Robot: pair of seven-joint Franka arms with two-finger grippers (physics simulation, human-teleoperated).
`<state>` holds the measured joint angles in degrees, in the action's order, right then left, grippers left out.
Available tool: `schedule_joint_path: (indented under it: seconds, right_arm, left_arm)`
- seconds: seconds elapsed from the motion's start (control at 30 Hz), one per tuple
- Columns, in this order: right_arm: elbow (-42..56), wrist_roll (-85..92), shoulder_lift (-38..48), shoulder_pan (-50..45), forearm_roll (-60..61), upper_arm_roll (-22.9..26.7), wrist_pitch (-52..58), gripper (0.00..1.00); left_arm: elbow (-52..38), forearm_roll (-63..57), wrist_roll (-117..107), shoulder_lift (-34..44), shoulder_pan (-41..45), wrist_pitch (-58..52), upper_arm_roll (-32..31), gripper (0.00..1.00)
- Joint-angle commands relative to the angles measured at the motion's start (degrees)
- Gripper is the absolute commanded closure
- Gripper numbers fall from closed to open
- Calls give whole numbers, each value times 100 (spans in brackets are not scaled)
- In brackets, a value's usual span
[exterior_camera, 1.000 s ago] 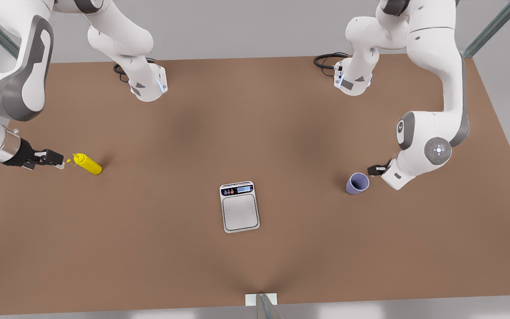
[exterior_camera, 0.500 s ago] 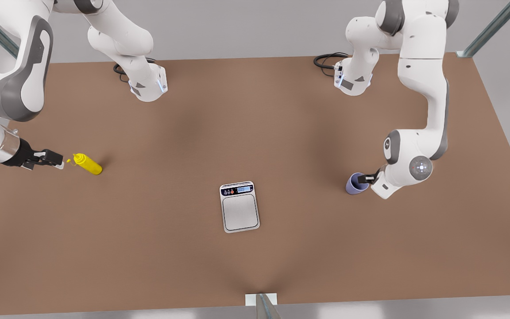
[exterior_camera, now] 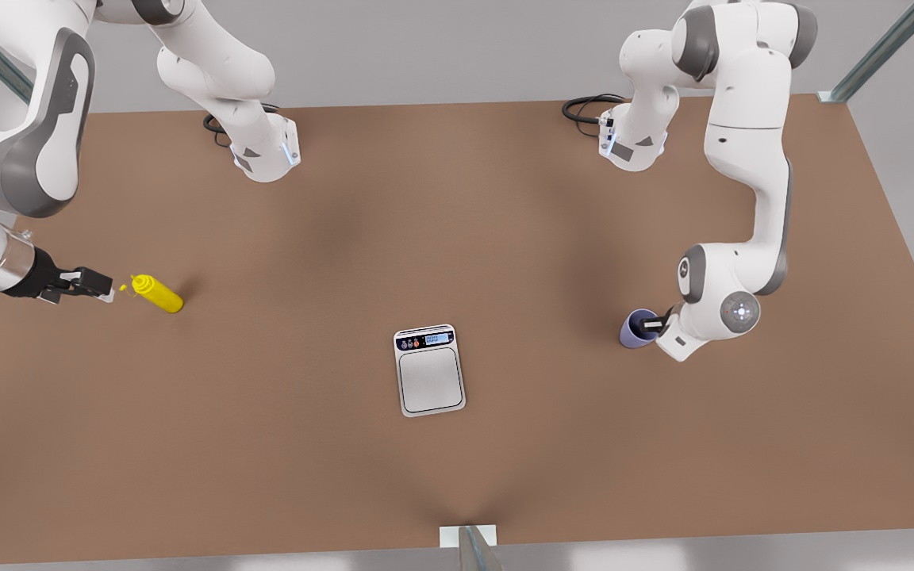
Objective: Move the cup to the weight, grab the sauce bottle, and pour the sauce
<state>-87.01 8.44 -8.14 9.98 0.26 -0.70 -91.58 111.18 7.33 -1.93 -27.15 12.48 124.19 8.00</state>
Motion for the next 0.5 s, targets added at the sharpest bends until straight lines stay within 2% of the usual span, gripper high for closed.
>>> schedule_joint_path:
  seconds: [0.0, 0.1, 0.47]
  right_arm:
    - [0, 0, 5, -4, 0, 0, 0, 0]
    - [0, 0, -4, -4, 0, 0, 0, 0]
    - [18, 0, -30, -4, 9, 9, 9, 0]
  left_arm:
    - [0, 76, -9, 8, 0, 0, 0, 71]
    - [0, 93, -70, 34, 8, -35, -9, 79]
    - [-18, 401, -88, 131, 78, -97, -9, 79]
